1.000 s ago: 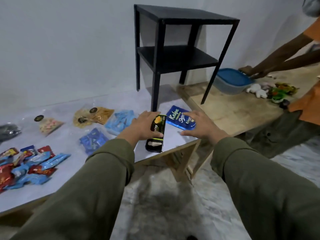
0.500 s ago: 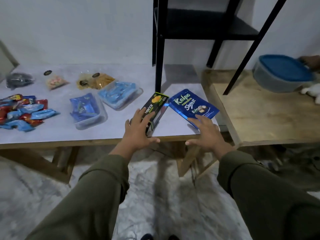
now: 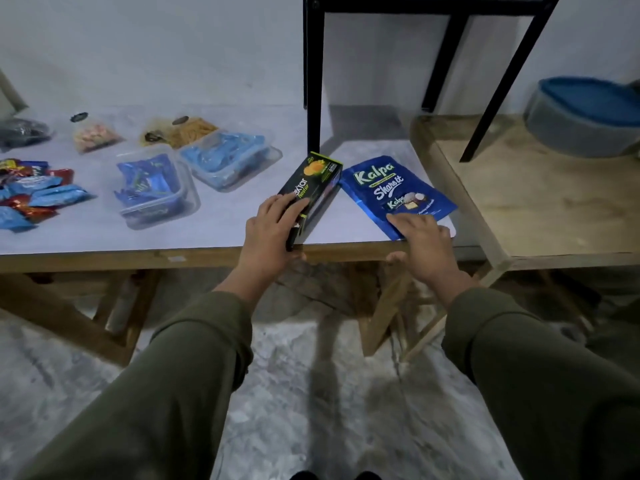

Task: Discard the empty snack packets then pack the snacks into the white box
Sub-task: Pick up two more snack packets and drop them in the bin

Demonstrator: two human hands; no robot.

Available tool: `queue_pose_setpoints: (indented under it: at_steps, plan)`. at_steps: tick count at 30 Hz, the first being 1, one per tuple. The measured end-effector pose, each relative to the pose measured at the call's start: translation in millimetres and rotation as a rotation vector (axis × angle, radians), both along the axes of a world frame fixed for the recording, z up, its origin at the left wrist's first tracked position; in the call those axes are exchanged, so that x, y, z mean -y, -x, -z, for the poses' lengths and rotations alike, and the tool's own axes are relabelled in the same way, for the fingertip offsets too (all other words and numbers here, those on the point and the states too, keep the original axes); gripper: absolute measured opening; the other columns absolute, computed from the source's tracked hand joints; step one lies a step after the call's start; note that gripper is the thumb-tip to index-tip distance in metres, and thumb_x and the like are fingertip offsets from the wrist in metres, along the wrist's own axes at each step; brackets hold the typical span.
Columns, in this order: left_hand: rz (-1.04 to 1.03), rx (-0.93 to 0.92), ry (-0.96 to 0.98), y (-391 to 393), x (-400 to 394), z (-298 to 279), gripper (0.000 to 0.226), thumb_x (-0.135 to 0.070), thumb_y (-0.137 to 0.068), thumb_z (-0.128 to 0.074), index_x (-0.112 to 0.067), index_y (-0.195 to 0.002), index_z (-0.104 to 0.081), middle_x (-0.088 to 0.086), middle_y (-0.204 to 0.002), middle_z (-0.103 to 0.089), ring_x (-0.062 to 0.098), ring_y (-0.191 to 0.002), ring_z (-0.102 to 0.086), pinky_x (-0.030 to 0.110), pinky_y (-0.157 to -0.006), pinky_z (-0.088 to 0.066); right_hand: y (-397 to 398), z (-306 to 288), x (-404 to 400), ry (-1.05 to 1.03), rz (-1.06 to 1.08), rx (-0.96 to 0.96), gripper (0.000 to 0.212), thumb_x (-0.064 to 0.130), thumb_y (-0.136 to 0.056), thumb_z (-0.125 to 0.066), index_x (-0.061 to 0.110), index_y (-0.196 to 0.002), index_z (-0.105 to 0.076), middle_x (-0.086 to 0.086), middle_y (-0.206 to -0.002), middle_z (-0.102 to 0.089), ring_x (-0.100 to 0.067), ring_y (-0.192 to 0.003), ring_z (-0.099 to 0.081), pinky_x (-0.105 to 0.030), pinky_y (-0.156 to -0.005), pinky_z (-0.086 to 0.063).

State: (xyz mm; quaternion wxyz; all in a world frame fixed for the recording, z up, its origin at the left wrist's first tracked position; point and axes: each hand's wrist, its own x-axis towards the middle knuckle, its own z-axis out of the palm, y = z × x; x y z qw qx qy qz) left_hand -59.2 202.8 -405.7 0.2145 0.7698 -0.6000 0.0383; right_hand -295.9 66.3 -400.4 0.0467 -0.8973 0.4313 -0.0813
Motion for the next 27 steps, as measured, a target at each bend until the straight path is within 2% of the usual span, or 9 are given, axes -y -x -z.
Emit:
queue_pose_setpoints:
  at_steps: [3, 6, 9, 14, 17, 20, 22, 24, 27]
  plan:
    - [0.023, 0.069, 0.128, 1, -3, 5, 0.075, -0.020, -0.070, -0.076, -0.023, -0.137, -0.044, 0.002, -0.140, -0.046, 0.028, -0.124, -0.038, 0.040, -0.080, -0.039, -1, -2, -7, 0.072, 0.004, 0.034, 0.054, 0.032, -0.087, -0.061, 0.029, -0.138, -0.044, 0.002, -0.138, -0.047, -0.023, -0.125, -0.035, -0.040, -0.096, -0.031]
    - [0.025, 0.083, 0.156, 4, -8, -1, 0.064, -0.015, -0.070, -0.075, -0.018, -0.130, -0.052, 0.004, -0.131, -0.055, 0.030, -0.115, -0.047, 0.038, -0.075, -0.039, -1, -13, -16, 0.102, -0.023, -0.024, 0.042, 0.025, -0.092, -0.053, 0.032, -0.133, -0.050, 0.003, -0.132, -0.052, -0.024, -0.124, -0.035, -0.040, -0.095, -0.030]
    - [0.029, 0.060, 0.136, 5, -14, -21, 0.065, -0.019, -0.067, -0.079, -0.016, -0.127, -0.054, 0.006, -0.122, -0.061, 0.033, -0.108, -0.052, 0.042, -0.076, -0.047, -4, -32, -25, 0.090, -0.058, -0.014, 0.038, 0.025, -0.092, -0.054, 0.033, -0.129, -0.054, 0.002, -0.126, -0.057, -0.023, -0.117, -0.038, -0.038, -0.093, -0.029]
    - [-0.014, 0.015, 0.096, 9, -23, -74, 0.068, -0.033, -0.077, -0.073, -0.023, -0.137, -0.042, 0.009, -0.123, -0.061, 0.034, -0.108, -0.054, 0.045, -0.083, -0.048, -11, -84, -34, 0.058, -0.106, 0.127, 0.030, 0.032, -0.090, -0.057, 0.032, -0.120, -0.063, 0.002, -0.112, -0.068, -0.024, -0.108, -0.044, -0.035, -0.083, -0.028]
    - [0.007, -0.028, 0.126, 10, -29, -112, 0.064, -0.036, -0.080, -0.069, -0.026, -0.138, -0.042, 0.010, -0.118, -0.063, 0.034, -0.104, -0.057, 0.041, -0.083, -0.047, -18, -127, -36, 0.023, -0.133, 0.161, 0.031, 0.036, -0.089, -0.059, 0.032, -0.119, -0.063, 0.001, -0.106, -0.070, -0.024, -0.105, -0.046, -0.032, -0.080, -0.025]
    - [-0.019, -0.074, 0.112, 8, -36, -153, 0.058, -0.038, -0.084, -0.064, -0.029, -0.137, -0.043, 0.011, -0.119, -0.061, 0.033, -0.109, -0.053, 0.040, -0.087, -0.044, -27, -175, -40, 0.023, -0.151, 0.166, 0.030, 0.038, -0.089, -0.056, 0.035, -0.119, -0.063, 0.007, -0.100, -0.068, -0.022, -0.104, -0.045, -0.030, -0.080, -0.024]
    - [-0.045, -0.111, 0.096, 4, -44, -178, 0.055, -0.037, -0.086, -0.062, -0.030, -0.137, -0.043, 0.010, -0.120, -0.059, 0.031, -0.112, -0.051, 0.038, -0.088, -0.043, -36, -207, -48, 0.022, -0.171, 0.156, 0.032, 0.041, -0.090, -0.054, 0.035, -0.121, -0.061, 0.019, -0.080, -0.048, -0.022, -0.104, -0.045, -0.030, -0.082, -0.025]
    - [-0.074, -0.151, 0.103, -4, -54, -200, 0.053, -0.037, -0.087, -0.061, -0.029, -0.136, -0.043, 0.010, -0.122, -0.058, 0.031, -0.113, -0.050, 0.039, -0.089, -0.043, -51, -233, -56, -0.015, -0.188, 0.174, 0.034, 0.043, -0.089, -0.054, 0.035, -0.122, -0.060, 0.012, -0.076, -0.035, -0.023, -0.102, -0.044, -0.029, -0.083, -0.026]
    - [-0.127, -0.193, 0.123, -25, -76, -225, 0.050, -0.037, -0.088, -0.060, -0.028, -0.134, -0.044, 0.008, -0.125, -0.057, 0.029, -0.115, -0.050, 0.039, -0.092, -0.044, -82, -260, -67, -0.051, -0.254, 0.206, 0.035, 0.046, -0.087, -0.054, 0.036, -0.121, -0.061, 0.000, -0.089, -0.041, -0.025, -0.098, -0.045, -0.029, -0.080, -0.025]
